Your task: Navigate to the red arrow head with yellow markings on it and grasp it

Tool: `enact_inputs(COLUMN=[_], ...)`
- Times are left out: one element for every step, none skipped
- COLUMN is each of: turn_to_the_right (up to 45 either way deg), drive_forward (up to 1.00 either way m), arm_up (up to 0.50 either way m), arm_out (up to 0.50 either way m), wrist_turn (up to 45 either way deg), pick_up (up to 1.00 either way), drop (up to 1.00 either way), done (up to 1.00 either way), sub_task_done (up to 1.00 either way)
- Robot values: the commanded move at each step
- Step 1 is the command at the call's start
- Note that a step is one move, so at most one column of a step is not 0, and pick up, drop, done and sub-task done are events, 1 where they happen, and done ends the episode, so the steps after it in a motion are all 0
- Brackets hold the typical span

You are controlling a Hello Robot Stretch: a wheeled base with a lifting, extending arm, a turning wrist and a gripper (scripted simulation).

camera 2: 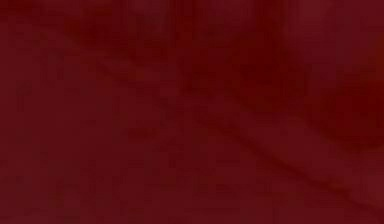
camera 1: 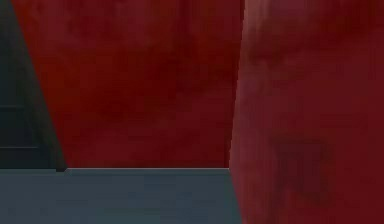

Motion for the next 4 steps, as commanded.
enact_inputs(turn_to_the_right=[-45.0,-42.0,0.0,-45.0], drive_forward=[0.00,0.00,0.25,0.00], arm_up=[0.00,0.00,0.00,0.00], arm_out=[0.00,0.00,0.00,0.00], wrist_turn=[0.0,0.0,0.0,0.0], pick_up=[0.00,0.00,0.00,0.00], drop=[0.00,0.00,0.00,0.00], done=[0.00,0.00,0.00,0.00], sub_task_done=[0.00,0.00,0.00,0.00])
